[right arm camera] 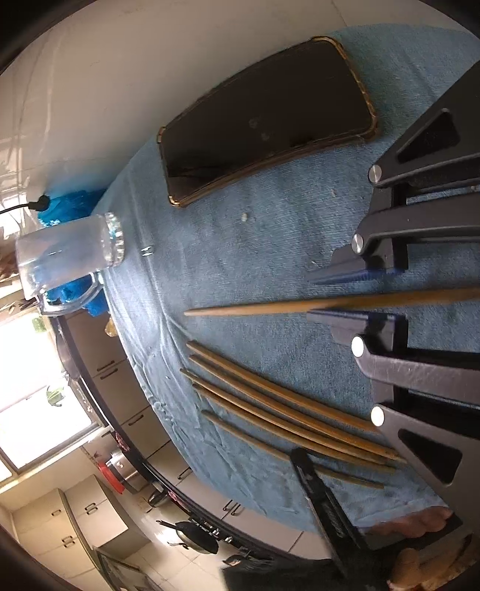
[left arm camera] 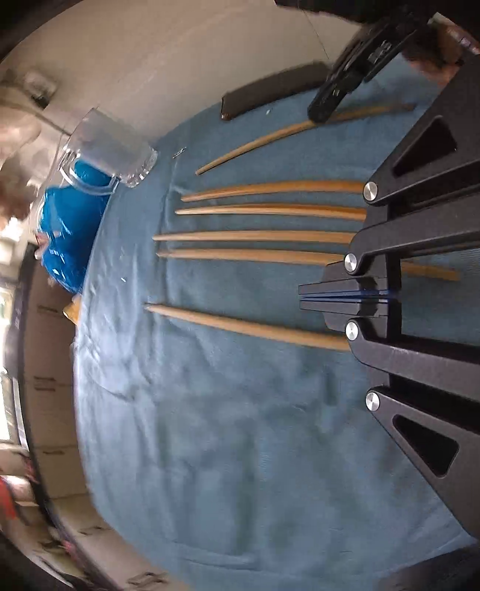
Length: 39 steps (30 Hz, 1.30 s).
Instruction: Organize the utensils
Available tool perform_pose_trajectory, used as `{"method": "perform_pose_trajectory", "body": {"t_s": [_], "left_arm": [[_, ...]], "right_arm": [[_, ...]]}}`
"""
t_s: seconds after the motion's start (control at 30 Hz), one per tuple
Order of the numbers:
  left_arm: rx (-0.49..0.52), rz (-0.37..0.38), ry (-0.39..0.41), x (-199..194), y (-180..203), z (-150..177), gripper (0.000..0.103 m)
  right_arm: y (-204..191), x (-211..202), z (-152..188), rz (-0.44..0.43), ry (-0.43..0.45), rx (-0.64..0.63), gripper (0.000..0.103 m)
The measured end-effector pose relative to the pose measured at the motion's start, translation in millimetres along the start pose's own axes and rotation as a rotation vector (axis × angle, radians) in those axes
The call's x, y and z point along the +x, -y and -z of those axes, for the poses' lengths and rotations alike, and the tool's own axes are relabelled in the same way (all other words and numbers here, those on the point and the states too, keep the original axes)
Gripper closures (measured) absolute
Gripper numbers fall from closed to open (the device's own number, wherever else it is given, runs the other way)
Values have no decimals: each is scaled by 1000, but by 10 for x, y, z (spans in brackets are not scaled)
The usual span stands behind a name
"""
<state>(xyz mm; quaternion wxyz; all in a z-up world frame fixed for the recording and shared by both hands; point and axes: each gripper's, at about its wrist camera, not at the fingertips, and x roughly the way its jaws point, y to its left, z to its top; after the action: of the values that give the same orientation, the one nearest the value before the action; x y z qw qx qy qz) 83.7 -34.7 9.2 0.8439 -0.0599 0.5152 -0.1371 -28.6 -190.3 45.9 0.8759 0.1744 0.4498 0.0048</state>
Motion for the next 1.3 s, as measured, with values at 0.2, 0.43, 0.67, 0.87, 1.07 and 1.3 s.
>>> {"method": "perform_pose_trajectory", "body": {"t_s": [0.2,0.43,0.67,0.87,1.07,1.3], "left_arm": [[-78,74,-78,-325,-215,590,103],[49,67,-82,-771,-100,912,103],[89,13,53,-567,104,338,99],[104,-22,39,-94,182,-24,97],[85,-51,47,76,181,-237,97],[39,6,16,141,94,-286,94]], "right_arm": [[-67,-109,135,30,-87,-19,95],[-14,-431,533,19,-218,-59,95],[-106,-359,488,48,-196,-124,84],[-134,-216,319,55,-167,-118,83],[-129,-215,310,35,-154,-125,83],[-177,-130,200,50,-153,-135,83]]}}
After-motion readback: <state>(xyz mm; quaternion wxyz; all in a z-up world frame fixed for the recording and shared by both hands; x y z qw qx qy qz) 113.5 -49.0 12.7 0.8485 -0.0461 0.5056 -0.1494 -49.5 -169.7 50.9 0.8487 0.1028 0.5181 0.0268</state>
